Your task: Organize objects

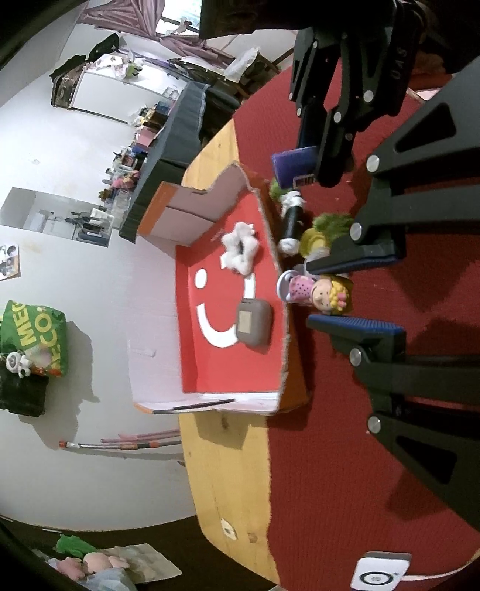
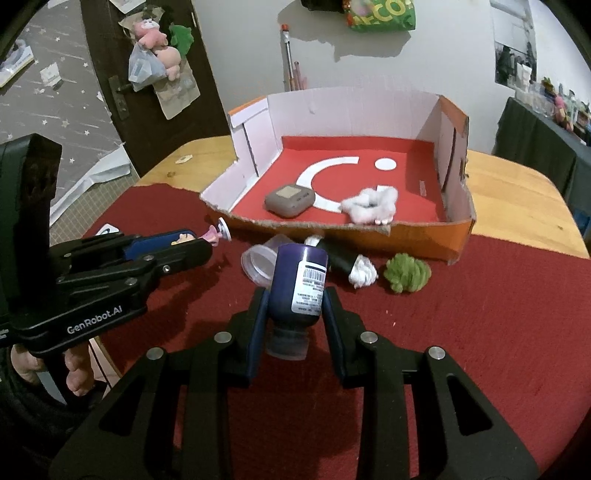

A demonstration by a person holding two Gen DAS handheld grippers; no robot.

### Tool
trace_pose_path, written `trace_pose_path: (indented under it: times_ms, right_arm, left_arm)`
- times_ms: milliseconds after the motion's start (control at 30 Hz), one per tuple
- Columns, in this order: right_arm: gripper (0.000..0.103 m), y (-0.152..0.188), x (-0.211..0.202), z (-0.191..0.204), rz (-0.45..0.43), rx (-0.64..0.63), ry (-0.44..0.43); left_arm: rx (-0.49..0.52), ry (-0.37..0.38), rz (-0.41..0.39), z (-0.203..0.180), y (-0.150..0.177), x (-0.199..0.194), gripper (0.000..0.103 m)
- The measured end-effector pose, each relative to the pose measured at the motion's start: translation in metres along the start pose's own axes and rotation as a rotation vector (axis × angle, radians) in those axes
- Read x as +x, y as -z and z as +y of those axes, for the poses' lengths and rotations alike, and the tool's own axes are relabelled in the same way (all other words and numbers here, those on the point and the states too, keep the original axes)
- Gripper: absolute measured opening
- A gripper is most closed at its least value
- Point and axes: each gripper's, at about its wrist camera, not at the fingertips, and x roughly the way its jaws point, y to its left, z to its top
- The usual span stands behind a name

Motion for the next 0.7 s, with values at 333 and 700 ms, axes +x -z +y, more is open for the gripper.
trace_pose_path:
  times_ms: [333, 700]
  right_arm:
    - [0.027, -0.026, 0.000, -0.006, -0.016, -0.011, -0.006]
    - [0.027, -0.055, 0.006, -0.016, -0.032, -0.006, -0.010]
  left_arm:
    - [0.002, 0.007, -0.004, 0.003, -0.023, 0.012, 0.023]
    - [0.003, 0.006, 0.006, 0.009, -0.042, 0.026, 0.023]
